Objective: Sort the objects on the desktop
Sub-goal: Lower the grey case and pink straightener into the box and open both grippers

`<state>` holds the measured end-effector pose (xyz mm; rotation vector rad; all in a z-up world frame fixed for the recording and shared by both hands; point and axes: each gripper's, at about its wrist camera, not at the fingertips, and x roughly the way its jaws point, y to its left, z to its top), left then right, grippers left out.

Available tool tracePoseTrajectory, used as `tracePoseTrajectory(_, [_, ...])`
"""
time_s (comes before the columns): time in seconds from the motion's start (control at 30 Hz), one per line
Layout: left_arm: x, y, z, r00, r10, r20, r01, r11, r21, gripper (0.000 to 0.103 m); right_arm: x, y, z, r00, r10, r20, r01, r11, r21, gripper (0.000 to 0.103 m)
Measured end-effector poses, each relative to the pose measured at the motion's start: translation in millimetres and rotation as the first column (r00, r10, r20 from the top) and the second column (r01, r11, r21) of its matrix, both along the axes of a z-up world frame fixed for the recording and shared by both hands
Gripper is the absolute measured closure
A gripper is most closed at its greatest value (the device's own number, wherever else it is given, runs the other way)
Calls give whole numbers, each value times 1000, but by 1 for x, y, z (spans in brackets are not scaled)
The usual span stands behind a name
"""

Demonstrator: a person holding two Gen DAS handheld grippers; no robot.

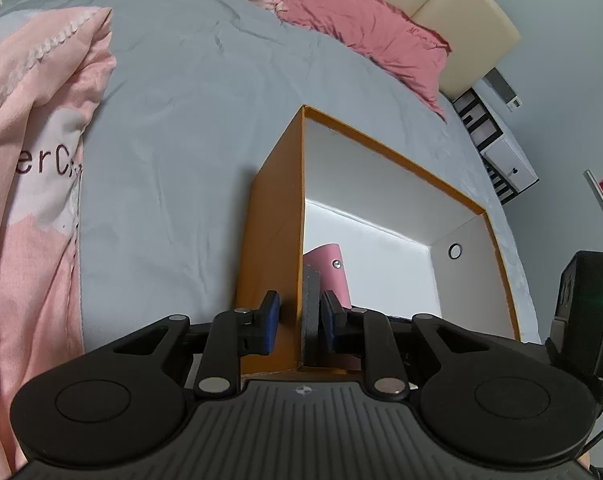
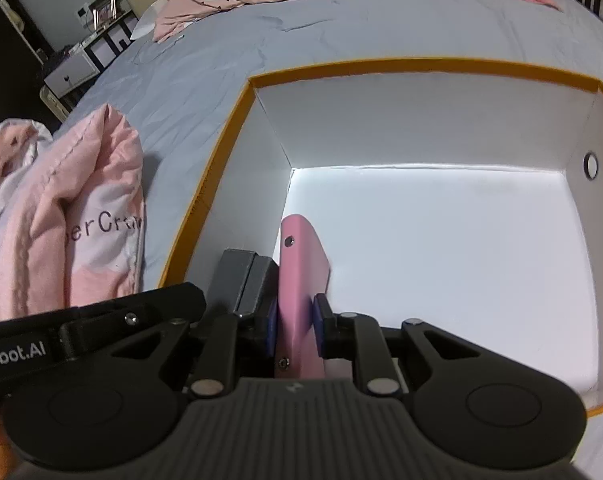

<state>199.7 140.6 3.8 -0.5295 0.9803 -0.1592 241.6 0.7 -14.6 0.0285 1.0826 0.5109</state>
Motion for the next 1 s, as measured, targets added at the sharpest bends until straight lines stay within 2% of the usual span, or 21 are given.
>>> tracePoseTrajectory(0.23, [-1,0,0,1000,2,-1,-2,1000,-9,78,-1,0,0,998,53,-21,-54,998,-29,77])
tracePoseTrajectory(0.37, [-2,1,-1,1000,11,-7,-12,1000,-26,78,1,-13,3,998,44,-55,-43,999,34,74])
tracePoseTrajectory(0.53, [-3,5,-1,999,31,-11,-31,998,-58,78,-2,-26,11,998,41,-47,-37,995,93,71])
tracePoseTrajectory(0.77, [-5,8,-1,999,40,-1,-40,996,-74,78,0,-34,7,997,24,-69,-13,989,148,86])
tracePoseTrajectory(1.0, [-5,7,-1,999,38,-6,-38,998,-59,78,1,-29,4,997,38,-72,-24,982,188,87])
